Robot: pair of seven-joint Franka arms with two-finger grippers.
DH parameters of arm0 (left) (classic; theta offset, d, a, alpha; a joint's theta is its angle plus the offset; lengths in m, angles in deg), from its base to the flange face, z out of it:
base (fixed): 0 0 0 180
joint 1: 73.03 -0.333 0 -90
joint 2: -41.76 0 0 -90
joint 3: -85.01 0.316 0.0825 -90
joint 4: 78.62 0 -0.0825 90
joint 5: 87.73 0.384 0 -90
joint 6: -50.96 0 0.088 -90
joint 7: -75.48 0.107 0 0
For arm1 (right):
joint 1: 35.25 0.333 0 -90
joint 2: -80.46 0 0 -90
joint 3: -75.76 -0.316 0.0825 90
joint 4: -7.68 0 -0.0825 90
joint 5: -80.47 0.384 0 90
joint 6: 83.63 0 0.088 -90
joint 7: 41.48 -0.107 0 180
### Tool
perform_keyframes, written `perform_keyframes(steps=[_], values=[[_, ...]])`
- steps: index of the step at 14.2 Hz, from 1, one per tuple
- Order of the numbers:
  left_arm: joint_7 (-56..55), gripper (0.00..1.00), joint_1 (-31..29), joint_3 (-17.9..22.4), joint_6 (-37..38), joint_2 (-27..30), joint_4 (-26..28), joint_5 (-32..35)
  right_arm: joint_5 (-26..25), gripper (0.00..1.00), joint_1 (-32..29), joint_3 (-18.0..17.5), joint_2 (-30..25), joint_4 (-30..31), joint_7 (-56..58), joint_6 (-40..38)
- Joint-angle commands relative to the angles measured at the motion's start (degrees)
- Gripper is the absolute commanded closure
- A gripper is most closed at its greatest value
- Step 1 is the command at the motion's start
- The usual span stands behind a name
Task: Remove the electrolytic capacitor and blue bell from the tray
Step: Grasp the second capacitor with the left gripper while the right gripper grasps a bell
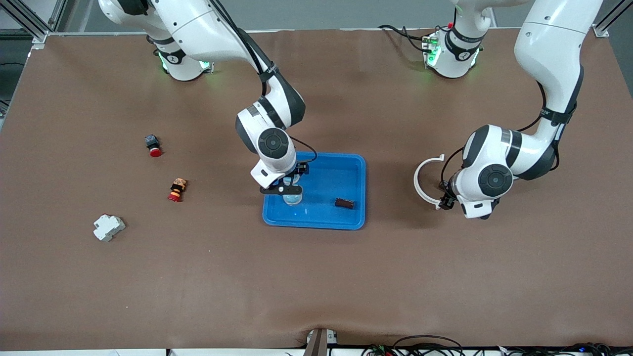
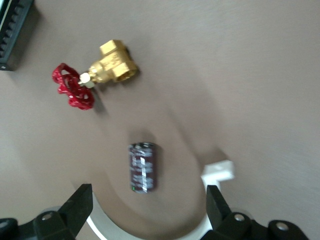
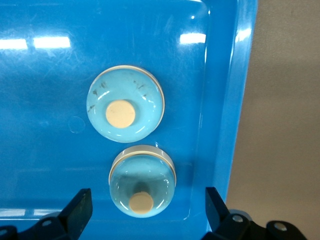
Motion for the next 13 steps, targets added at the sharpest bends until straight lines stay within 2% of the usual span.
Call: perform_keyframes(steps=[1, 3, 6, 9, 11, 13], values=[[-4.01, 0.0, 3.64, -0.99, 0.19, 0.52, -3.51, -0.46, 0.09, 0.0, 0.83, 0.29, 0.97, -0.51, -1.16, 0.88], [-10.6, 0.0, 6.9, -0.99, 0.19, -2.28, -7.99, -0.73, 0.09, 0.0, 0.92, 0.29, 1.32, -0.51, -1.25, 1.41], [-14.84, 0.0, 12.27, -0.99, -0.07, -5.8, -14.06, -0.56, 0.09, 0.0, 1.36, 0.29, 2.02, -0.51, -1.25, 1.68], [-15.8, 0.0, 15.16, -0.99, -7.17, -6.59, -14.61, -1.52, 0.09, 0.0, 1.53, 0.29, 2.46, -0.6, -1.25, 1.94], [-20.44, 0.0, 16.57, -0.99, -11.22, -8.7, -15.04, -1.34, 0.09, 0.0, 1.62, 0.29, 2.9, -0.6, -1.25, 2.47], [-22.4, 0.0, 18.59, -0.99, -13.43, -11.68, -17.93, -1.17, 0.09, 0.0, 1.88, 0.29, 3.25, -0.6, -1.25, 3.43]])
